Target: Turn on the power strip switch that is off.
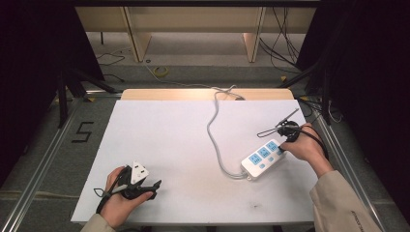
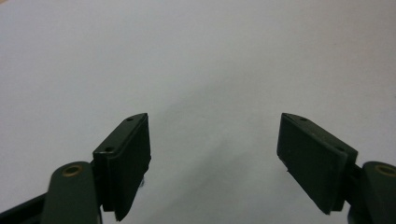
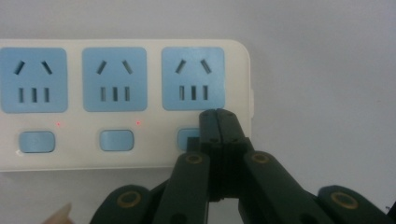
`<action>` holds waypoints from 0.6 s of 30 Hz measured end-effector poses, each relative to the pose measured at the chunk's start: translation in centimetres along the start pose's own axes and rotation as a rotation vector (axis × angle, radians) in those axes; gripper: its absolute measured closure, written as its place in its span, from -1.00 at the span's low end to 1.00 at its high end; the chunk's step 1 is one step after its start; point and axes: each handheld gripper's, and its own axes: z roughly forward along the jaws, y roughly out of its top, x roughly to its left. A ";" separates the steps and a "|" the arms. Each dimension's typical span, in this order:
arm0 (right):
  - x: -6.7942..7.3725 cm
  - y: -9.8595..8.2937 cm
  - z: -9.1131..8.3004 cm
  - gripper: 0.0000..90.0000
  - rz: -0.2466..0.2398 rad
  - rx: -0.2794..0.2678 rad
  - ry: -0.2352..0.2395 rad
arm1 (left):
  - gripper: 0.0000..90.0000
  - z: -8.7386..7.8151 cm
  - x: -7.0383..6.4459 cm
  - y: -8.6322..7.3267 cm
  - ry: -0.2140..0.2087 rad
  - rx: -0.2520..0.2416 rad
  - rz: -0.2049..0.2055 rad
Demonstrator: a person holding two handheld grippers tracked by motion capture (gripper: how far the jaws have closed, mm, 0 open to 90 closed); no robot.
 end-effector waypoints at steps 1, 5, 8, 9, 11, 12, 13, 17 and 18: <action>0.0 0.0 0.0 1.00 0.005 -0.011 0.014 | -0.43 0.0 0.0 0.0 0.001 -0.001 -0.001; 0.4 0.2 -0.1 1.00 -0.012 -0.007 0.028 | -0.43 -0.1 0.0 0.0 0.000 -0.001 0.000; 0.6 0.3 0.0 1.00 -0.006 -0.001 0.024 | -0.43 -0.1 0.0 0.0 0.002 -0.003 -0.002; 0.6 0.3 0.0 1.00 -0.007 0.000 0.024 | -0.43 -0.1 0.0 0.0 0.001 -0.002 -0.002; 0.6 0.2 0.0 1.00 -0.008 0.001 0.024 | -0.43 -0.1 0.0 0.0 0.001 -0.002 -0.001; 0.5 0.2 0.0 1.00 -0.007 0.003 0.026 | -0.43 -0.1 0.0 0.0 0.001 -0.003 -0.001; 0.5 0.3 0.0 1.00 -0.006 0.004 0.028 | -0.43 -0.1 0.0 0.0 0.000 -0.001 -0.001; 0.5 0.3 0.2 1.00 -0.011 0.008 0.026 | -0.43 -0.1 0.0 0.0 0.001 -0.001 0.001; 0.5 0.3 0.2 1.00 -0.009 0.011 0.026 | -0.43 -0.1 0.0 0.0 0.001 -0.002 -0.001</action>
